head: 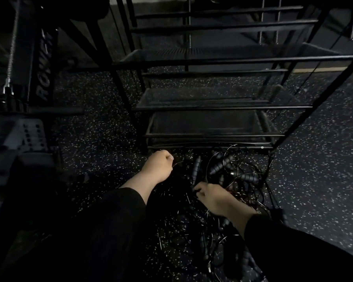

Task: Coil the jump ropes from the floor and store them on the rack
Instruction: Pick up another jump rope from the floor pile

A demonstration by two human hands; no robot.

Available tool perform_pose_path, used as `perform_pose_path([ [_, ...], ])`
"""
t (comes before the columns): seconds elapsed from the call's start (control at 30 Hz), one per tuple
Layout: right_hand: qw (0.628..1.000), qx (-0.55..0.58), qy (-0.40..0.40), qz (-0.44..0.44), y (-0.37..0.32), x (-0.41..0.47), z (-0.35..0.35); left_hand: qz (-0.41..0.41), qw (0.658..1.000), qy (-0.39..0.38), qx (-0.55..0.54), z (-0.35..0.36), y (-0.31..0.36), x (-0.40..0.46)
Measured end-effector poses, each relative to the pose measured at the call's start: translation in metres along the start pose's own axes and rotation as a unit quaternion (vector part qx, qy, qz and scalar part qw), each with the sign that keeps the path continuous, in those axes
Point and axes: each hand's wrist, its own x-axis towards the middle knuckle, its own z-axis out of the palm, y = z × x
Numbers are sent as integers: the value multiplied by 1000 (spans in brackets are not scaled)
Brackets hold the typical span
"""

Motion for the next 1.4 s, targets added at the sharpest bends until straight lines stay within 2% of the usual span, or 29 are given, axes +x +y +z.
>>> perform_pose_path([
  [0.17,983,-140,-109,-52,-4,22,59,-13,1000,-11,-5,2,-22,5],
  [0.3,950,-257,-171,-32,-2,28,92,-1,1000,-11,-1,0,-30,6],
  [0.4,935,-302,-185,1,4,33,106,-2,1000,-4,-11,-2,-37,8],
  [0.63,941,-299,-158,14,14,43,115,6,999,11,-29,-7,-50,6],
  [0.77,950,-293,-111,7,4,42,118,0,999,11,-38,-10,-53,5],
  [0.9,986,-159,-55,-3,-1,46,118,1,999,12,-39,-11,-51,5],
  [1.07,997,-66,20,40,-10,44,102,13,1000,12,-25,-10,-49,6],
  [1.2,995,42,-8,90,-13,40,83,21,999,20,-17,-13,-45,6],
  [1.3,995,15,14,99,-16,32,63,34,999,30,1,-17,-40,3],
  [1.4,985,-117,80,100,-24,20,39,47,998,44,7,-22,-34,-1],
])
